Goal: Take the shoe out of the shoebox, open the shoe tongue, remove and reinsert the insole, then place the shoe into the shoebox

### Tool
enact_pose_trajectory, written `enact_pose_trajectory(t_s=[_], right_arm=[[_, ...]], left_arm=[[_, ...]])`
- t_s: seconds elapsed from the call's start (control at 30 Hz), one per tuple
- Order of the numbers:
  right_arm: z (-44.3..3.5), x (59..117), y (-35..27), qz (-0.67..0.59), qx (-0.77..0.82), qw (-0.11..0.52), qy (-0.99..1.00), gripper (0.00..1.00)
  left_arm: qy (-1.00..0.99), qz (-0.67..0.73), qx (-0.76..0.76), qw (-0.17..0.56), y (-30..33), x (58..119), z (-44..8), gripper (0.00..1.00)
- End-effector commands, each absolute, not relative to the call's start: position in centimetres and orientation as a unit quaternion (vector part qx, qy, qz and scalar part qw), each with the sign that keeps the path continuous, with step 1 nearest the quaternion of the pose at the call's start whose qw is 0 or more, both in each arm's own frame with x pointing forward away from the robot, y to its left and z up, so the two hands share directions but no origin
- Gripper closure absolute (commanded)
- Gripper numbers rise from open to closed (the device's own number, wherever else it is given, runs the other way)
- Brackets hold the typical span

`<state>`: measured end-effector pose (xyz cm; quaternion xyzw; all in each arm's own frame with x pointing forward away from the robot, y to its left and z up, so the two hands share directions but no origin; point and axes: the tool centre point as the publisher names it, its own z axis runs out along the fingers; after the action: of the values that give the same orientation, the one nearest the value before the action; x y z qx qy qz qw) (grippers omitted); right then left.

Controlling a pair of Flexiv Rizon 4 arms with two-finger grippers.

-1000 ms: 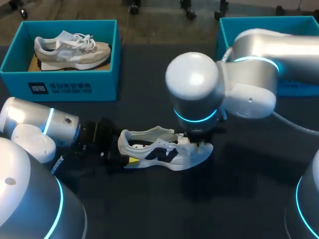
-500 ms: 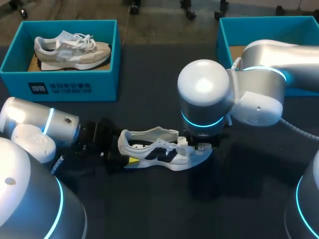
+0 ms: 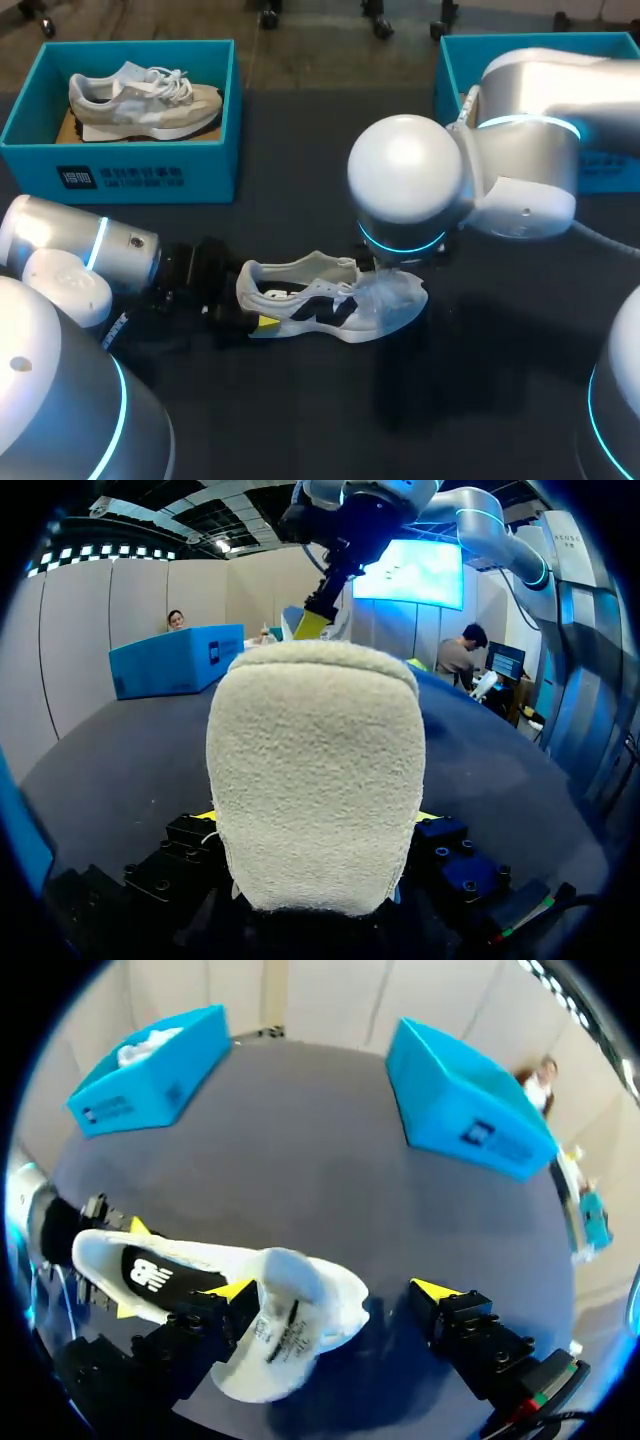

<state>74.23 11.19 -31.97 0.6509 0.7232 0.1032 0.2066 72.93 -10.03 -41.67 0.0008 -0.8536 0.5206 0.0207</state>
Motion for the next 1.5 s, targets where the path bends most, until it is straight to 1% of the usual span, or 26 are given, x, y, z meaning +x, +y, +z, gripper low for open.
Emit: enact_pose_trajectory(t_s=[0.03, 0.27, 0.6, 0.7, 0.73, 0.77, 0.8, 0.83, 0.87, 0.9, 1.07, 1.3, 1.5], right_arm=[[-29.9, 73.9, 11.5, 0.12, 0.598, 0.231, 0.758, 0.0], [-26.6, 73.8, 13.2, 0.144, 0.478, 0.265, 0.825, 0.0], [-24.9, 74.0, 17.3, 0.144, 0.285, 0.245, 0.916, 0.0], [-24.5, 73.8, 18.8, 0.145, 0.233, 0.228, 0.934, 0.0], [-24.5, 73.7, 19.3, 0.142, 0.218, 0.22, 0.94, 0.15], [-24.6, 73.7, 19.9, 0.136, 0.202, 0.21, 0.947, 0.51], [-24.6, 73.7, 20.2, 0.13, 0.193, 0.208, 0.95, 0.56], [-24.7, 73.6, 20.6, 0.128, 0.18, 0.202, 0.954, 0.69], [-24.8, 73.5, 20.9, 0.124, 0.173, 0.198, 0.957, 0.86], [-24.9, 73.4, 21.2, 0.12, 0.163, 0.193, 0.96, 1.0], [-26.4, 72.8, 22.1, 0.077, 0.121, 0.163, 0.976, 1.0], [-29.3, 72.9, 23.2, 0.037, 0.089, 0.161, 0.982, 1.0], [-31.9, 73.6, 23.4, 0.037, 0.071, 0.146, 0.986, 1.0]], left_arm=[[-0.854, 0.52, 0.002, 0.021, -10.1, 73.1, -41.9, 1.0], [-0.854, 0.52, 0.002, 0.021, -10.1, 73.1, -41.9, 1.0], [-0.854, 0.52, 0.002, 0.021, -10.1, 73.1, -41.9, 1.0], [-0.854, 0.52, 0.002, 0.021, -10.1, 73.1, -41.9, 1.0], [-0.854, 0.52, 0.002, 0.021, -10.1, 73.1, -41.9, 1.0], [-0.854, 0.52, 0.002, 0.021, -10.1, 73.1, -41.9, 1.0], [-0.854, 0.52, 0.002, 0.021, -10.1, 73.1, -41.9, 1.0], [-0.854, 0.52, 0.002, 0.021, -10.1, 73.1, -41.9, 1.0], [-0.854, 0.52, 0.002, 0.021, -10.1, 73.1, -41.9, 1.0], [-0.854, 0.52, 0.002, 0.021, -10.1, 73.1, -41.9, 1.0], [-0.854, 0.52, 0.002, 0.021, -10.1, 73.1, -41.9, 1.0], [-0.854, 0.52, 0.002, 0.021, -10.1, 73.1, -41.9, 1.0], [-0.854, 0.52, 0.002, 0.021, -10.1, 73.1, -41.9, 1.0]])
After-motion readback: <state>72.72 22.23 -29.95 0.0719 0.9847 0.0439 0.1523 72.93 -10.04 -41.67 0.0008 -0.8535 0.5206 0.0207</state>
